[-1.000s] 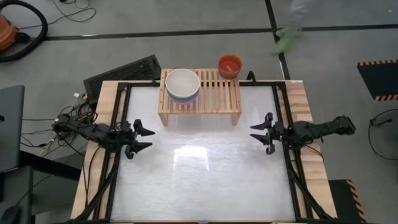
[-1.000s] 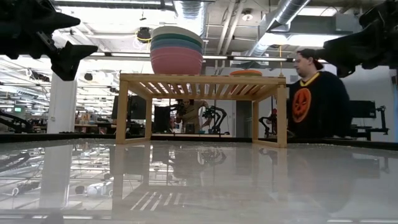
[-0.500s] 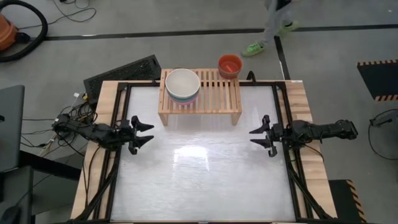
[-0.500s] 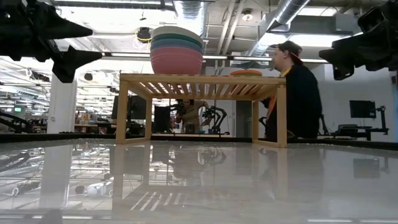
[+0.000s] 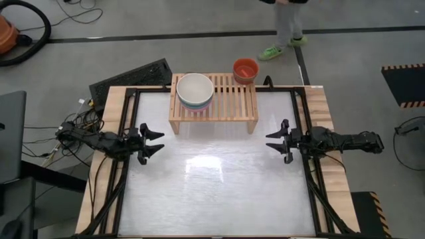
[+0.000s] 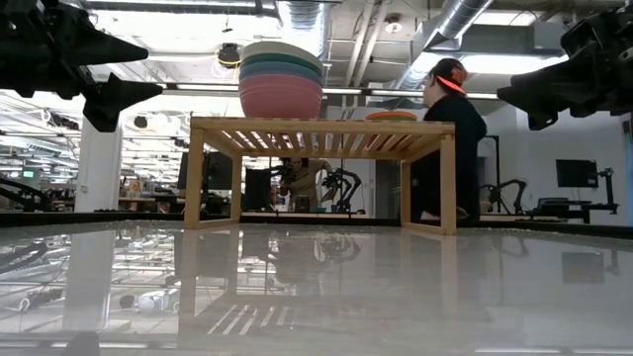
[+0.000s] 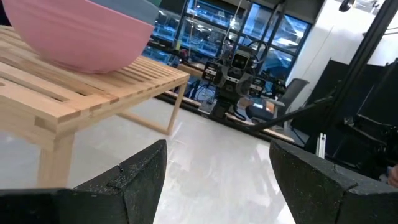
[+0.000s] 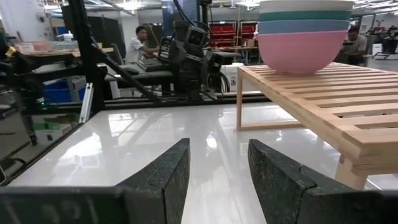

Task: Place and stack bowls onto a shelf
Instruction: Return to Home Position

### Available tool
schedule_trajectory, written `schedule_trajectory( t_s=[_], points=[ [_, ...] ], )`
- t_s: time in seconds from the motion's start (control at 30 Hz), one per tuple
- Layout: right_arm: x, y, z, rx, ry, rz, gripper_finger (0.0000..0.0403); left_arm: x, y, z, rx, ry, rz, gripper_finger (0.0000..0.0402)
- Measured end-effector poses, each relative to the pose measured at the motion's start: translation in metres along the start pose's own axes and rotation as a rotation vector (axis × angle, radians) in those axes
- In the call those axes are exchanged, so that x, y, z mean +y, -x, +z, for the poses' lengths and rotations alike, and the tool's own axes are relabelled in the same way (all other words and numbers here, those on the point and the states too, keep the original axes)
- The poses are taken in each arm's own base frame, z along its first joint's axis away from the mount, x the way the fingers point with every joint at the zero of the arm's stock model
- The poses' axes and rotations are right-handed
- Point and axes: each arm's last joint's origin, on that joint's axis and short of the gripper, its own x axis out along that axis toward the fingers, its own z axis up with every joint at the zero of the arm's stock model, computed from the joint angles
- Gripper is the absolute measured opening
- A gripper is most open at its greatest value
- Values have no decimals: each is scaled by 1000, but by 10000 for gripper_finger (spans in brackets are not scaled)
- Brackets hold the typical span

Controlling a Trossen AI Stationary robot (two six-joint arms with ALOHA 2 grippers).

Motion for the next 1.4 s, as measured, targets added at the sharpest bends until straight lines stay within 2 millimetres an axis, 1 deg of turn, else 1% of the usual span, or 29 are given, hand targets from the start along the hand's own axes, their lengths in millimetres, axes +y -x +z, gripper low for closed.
schedule_trajectory(
  t_s=[0.1,0.17,0.2,0.3,0.4,0.47,0.6,0.7,1.4],
  points=[
    [0,0,0,1,0,0,189,0,0,0,3,57,-9,268],
    [0,0,0,1,0,0,189,-2,0,-1,31,112,-80,268],
    [0,0,0,1,0,0,189,-4,0,-2,55,109,-137,268],
    [0,0,0,1,0,-1,189,-9,2,-4,113,25,-315,268],
    [0,0,0,2,0,-1,189,-11,3,-5,137,-15,-396,268],
    [0,0,0,2,0,-1,189,-10,3,-8,174,-7,-397,268],
    [0,0,-1,2,0,-1,189,-11,3,-9,220,112,-411,268],
    [0,0,-1,2,0,-1,189,-11,3,-9,232,159,-408,268],
    [0,0,-1,3,0,-2,189,-11,3,-9,231,155,-408,268]
  ],
)
